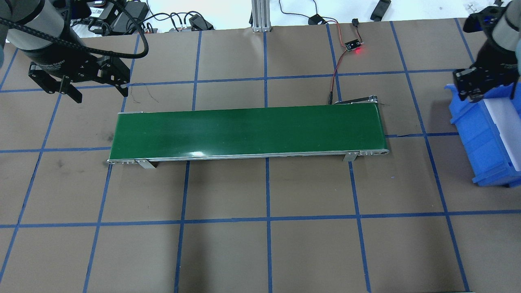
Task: Move capacitor from left to right
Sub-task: 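Carry the capacitor with the right gripper over the blue bin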
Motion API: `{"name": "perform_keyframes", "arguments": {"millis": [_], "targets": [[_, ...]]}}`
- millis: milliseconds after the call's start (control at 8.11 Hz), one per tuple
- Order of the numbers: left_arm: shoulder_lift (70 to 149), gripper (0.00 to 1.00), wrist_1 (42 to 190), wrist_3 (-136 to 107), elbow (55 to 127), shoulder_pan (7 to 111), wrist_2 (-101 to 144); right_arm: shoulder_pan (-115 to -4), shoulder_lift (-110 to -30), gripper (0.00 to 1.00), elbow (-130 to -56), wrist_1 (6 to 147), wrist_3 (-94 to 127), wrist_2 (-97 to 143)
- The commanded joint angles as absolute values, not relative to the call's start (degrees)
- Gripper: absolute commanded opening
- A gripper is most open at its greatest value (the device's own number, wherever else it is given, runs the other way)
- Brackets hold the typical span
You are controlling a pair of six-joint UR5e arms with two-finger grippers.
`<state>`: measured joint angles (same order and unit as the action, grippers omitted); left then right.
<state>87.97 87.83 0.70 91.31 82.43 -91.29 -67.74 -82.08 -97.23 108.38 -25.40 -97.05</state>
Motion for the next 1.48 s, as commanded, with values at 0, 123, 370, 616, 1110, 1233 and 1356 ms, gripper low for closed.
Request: {"name": "perform_keyframes", "arguments": {"millis": [0, 123, 370, 616, 1110, 1233, 1356], "targets": [[87.98, 1.00, 87.80, 0.70, 91.23, 82.35, -91.23, -55.25, -82.35, 0.00, -96.50, 108.37, -38.46, -99.58], [87.89, 1.00, 87.80, 0.70, 91.23, 82.44, -91.23, -51.02, -82.18, 0.00, -96.76, 108.63, -42.85, -98.97], [87.54, 1.00, 87.80, 0.70, 91.40, 82.35, -91.23, -47.64, -79.30, 0.00, -97.12, 109.33, -46.58, -97.22], [87.54, 1.00, 87.80, 0.70, 91.41, 82.44, -91.14, -47.20, -75.87, 0.00, -97.12, 110.99, -46.50, -95.90], [86.84, 1.00, 87.80, 0.70, 91.14, 82.35, -91.14, -47.20, -69.28, 0.00, -97.47, 114.50, -46.49, -89.92], [86.14, 1.00, 87.80, 0.70, 91.32, 82.35, -91.06, -47.20, -68.30, 0.00, -97.47, 114.78, -46.58, -89.83], [86.05, 1.00, 87.80, 0.70, 91.58, 82.35, -90.71, -47.20, -67.51, 0.00, -97.47, 114.79, -46.50, -89.82]]}}
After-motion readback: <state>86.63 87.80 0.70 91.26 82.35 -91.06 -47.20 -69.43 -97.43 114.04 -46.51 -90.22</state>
